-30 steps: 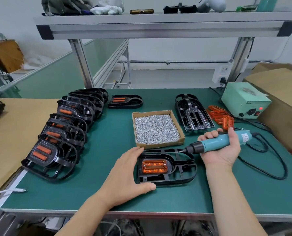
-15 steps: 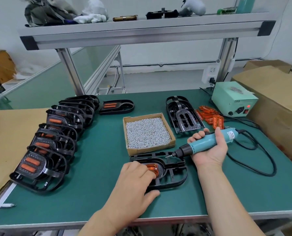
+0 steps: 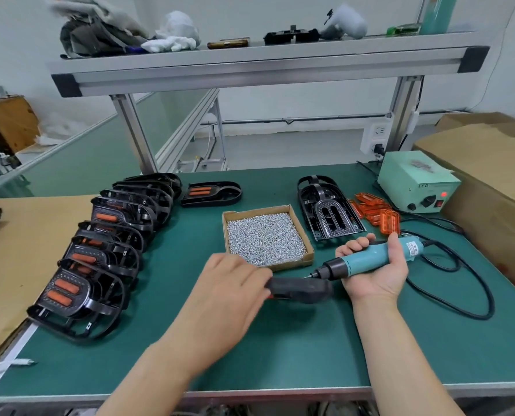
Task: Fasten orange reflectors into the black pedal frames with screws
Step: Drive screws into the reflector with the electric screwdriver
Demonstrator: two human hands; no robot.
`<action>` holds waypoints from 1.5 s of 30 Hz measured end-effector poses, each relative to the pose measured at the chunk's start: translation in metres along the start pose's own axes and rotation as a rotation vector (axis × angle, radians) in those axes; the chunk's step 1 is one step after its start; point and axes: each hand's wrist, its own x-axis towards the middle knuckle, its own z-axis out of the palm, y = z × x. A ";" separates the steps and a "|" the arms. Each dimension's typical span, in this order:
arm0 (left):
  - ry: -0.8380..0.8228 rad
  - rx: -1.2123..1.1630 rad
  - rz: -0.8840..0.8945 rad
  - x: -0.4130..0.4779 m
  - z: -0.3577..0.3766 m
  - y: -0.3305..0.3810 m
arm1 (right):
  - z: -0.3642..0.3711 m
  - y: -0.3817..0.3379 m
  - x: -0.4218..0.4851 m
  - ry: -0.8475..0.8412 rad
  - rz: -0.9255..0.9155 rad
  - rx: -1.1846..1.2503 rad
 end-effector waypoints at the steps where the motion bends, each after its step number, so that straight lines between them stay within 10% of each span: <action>1: 0.002 0.018 -0.024 0.006 0.000 -0.006 | 0.000 0.000 0.000 0.000 -0.001 -0.002; 25: -0.229 0.123 -0.239 0.034 0.054 -0.087 | 0.002 -0.002 0.003 0.033 -0.042 -0.188; 36: 0.168 -0.141 -0.275 -0.004 0.035 -0.042 | 0.013 0.007 -0.006 0.207 -0.225 -0.339; 45: 0.036 -0.035 -0.176 -0.045 0.052 -0.015 | -0.001 0.003 -0.003 0.488 -0.535 -1.327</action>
